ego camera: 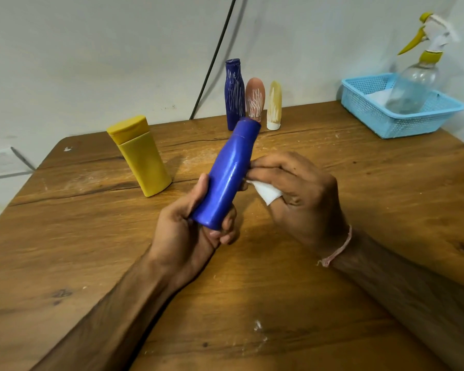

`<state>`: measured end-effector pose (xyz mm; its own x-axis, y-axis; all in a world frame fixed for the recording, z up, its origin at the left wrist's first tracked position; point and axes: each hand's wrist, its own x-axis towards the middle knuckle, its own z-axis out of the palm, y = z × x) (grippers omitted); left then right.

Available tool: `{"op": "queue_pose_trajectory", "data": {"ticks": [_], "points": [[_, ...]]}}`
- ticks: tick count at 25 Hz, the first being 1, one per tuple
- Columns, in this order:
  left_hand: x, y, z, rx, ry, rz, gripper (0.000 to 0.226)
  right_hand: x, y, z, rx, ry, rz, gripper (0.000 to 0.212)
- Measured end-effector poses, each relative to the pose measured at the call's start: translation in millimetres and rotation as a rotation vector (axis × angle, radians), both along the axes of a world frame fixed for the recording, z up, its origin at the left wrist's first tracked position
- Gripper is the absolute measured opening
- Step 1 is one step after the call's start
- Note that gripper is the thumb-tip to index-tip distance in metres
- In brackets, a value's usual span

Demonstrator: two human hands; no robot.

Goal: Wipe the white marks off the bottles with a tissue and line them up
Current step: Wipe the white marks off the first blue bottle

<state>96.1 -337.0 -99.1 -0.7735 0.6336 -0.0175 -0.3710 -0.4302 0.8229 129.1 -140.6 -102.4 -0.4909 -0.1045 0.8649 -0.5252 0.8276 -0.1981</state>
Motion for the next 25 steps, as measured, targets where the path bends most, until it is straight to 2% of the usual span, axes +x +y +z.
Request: {"op": "queue_pose_trajectory", "data": {"ticks": [3, 6, 9, 13, 17, 20, 23, 25], "points": [[-2, 0, 2, 0.097, -0.121, -0.076, 0.055, 5, -7, 4, -0.079, 0.034, -0.046, 0.026], [0, 1, 4, 0.098, -0.174, -0.081, 0.049, 4, -2, 9, -0.227, 0.048, -0.108, 0.024], [2, 2, 6, 0.090, -0.169, -0.041, 0.045, 4, -4, 8, -0.235, 0.029, -0.126, 0.023], [0, 2, 3, 0.043, -0.158, -0.035, 0.058, 4, -2, 10, -0.231, 0.035, -0.131, 0.030], [3, 4, -1, 0.007, -0.046, -0.107, 0.064, 4, -4, 11, -0.231, 0.056, -0.149, 0.031], [5, 7, -5, -0.069, 0.041, -0.120, 0.048, 7, -7, 9, -0.176, 0.014, -0.098, 0.029], [3, 6, -7, -0.020, 0.006, -0.100, 0.050, 16, -24, 0, -0.008, -0.107, 0.181, 0.026], [2, 4, -7, -0.007, -0.015, -0.074, 0.050, 19, -27, -1, 0.109, -0.106, 0.218, 0.026]]}}
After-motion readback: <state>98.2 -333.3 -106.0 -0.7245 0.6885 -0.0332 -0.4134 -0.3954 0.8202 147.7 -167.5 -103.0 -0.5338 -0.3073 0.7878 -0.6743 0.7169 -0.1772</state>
